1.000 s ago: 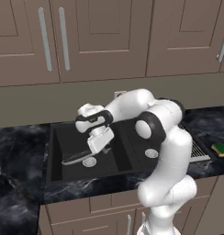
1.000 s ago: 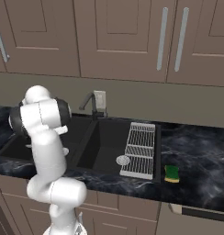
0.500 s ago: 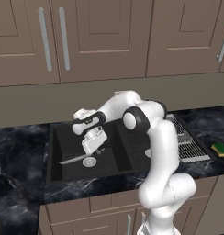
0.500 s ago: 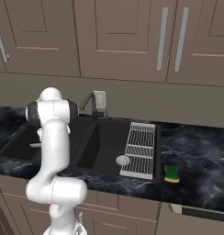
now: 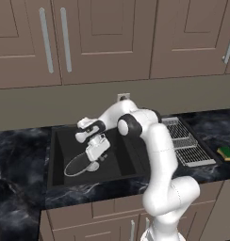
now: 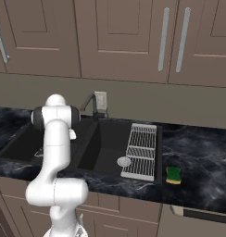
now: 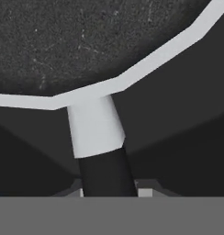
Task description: Pick the pan and sponge and place them into the sink. Then turn on the water.
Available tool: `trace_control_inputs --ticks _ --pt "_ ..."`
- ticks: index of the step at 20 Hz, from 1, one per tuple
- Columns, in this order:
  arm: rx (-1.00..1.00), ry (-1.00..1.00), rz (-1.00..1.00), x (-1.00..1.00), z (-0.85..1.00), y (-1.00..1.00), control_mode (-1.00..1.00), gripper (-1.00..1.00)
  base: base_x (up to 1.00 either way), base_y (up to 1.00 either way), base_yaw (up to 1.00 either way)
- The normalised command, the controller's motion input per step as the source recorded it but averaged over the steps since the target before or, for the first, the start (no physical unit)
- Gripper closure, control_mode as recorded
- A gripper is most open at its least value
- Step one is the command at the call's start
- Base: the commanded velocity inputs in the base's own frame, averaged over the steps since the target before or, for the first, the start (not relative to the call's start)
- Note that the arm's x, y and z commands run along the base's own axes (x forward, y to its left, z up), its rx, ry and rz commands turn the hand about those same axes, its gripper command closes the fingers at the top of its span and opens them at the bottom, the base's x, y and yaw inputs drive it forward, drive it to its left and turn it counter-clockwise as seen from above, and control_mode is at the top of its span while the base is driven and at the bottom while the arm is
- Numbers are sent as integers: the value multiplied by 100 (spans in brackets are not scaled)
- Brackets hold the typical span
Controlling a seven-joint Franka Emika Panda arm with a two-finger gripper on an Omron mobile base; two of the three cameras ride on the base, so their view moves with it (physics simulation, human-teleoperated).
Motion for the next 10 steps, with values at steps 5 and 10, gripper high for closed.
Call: trace_control_inputs --ticks 5,10 --pt "0 0 0 0 -79 31 -100 100 0 0 0" --pt "0 0 0 0 -69 31 -100 100 0 0 0"
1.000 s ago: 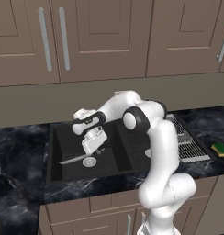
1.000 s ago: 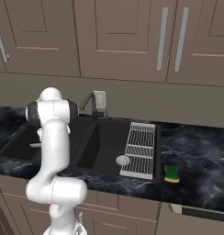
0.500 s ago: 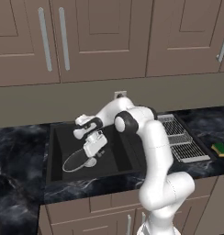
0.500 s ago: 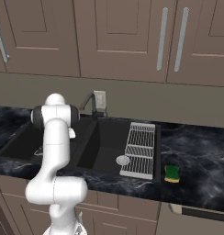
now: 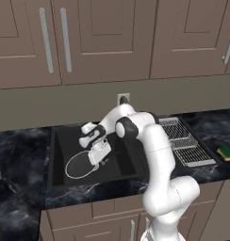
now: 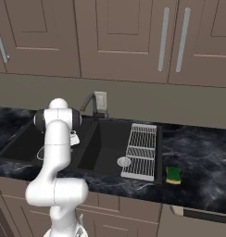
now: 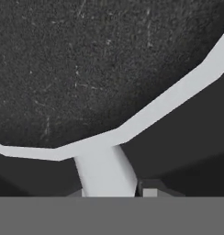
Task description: Pick the pan and sponge and place them into the sink. Then turn on the water.
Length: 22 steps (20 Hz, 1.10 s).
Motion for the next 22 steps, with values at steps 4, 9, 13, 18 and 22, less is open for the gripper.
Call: trace_control_inputs --ticks 4,9,13,18,22 --pt "0 0 0 0 -79 42 -100 100 0 0 0" --pt "0 0 0 0 -75 63 -100 100 0 0 0" --pt "0 0 0 0 -53 65 -100 100 0 0 0" --pt "1 0 0 1 -49 54 -100 100 0 0 0" --pt "6 0 0 5 -44 65 -100 100 0 0 0"
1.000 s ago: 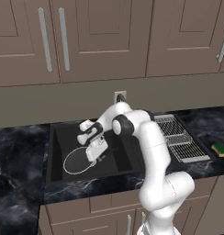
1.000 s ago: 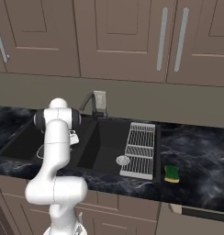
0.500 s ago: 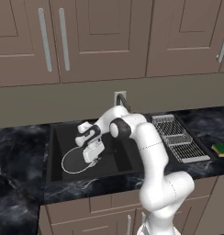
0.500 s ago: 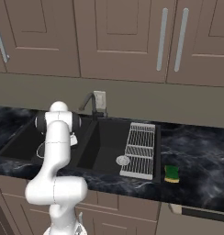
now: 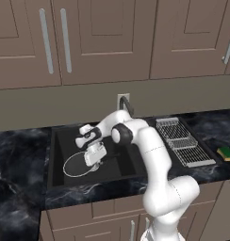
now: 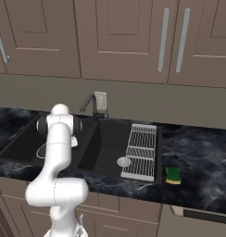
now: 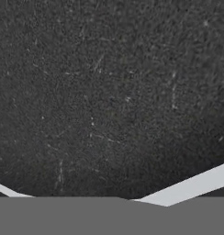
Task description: Pick the pan and sponge and place them into the sink. Then turn on the water.
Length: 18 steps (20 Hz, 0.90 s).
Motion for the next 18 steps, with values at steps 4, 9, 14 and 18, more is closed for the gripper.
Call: trace_control_inputs --ticks 4,9,14,18 --pt "6 0 0 1 -55 72 -100 100 0 0 0" --pt "0 -8 0 2 -21 39 -100 100 0 0 0" --pt "-1 -24 0 0 8 20 -100 -100 0 0 0" --pt "0 -24 0 0 20 10 -100 -100 0 0 0"
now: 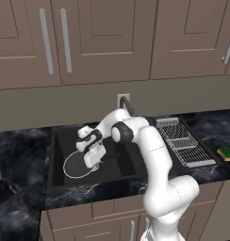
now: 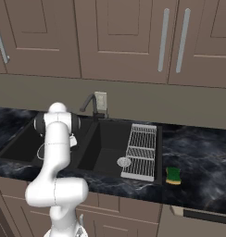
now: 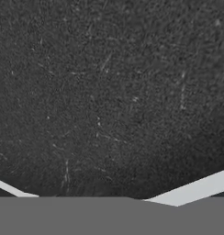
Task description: Pick the pan and sponge and place them into the sink. Then turn on the water.
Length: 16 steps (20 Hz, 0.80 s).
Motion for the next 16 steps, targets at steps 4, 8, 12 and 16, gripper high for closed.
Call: trace_control_inputs --ticks 4,8,12,16 --pt "0 -19 0 0 28 0 -100 -100 0 0 0" --pt "0 -11 0 5 45 0 -100 -100 0 0 0" --pt "0 -11 0 2 78 3 -100 -100 0 0 0" --pt "0 -14 0 -2 100 18 -100 -100 0 0 0"
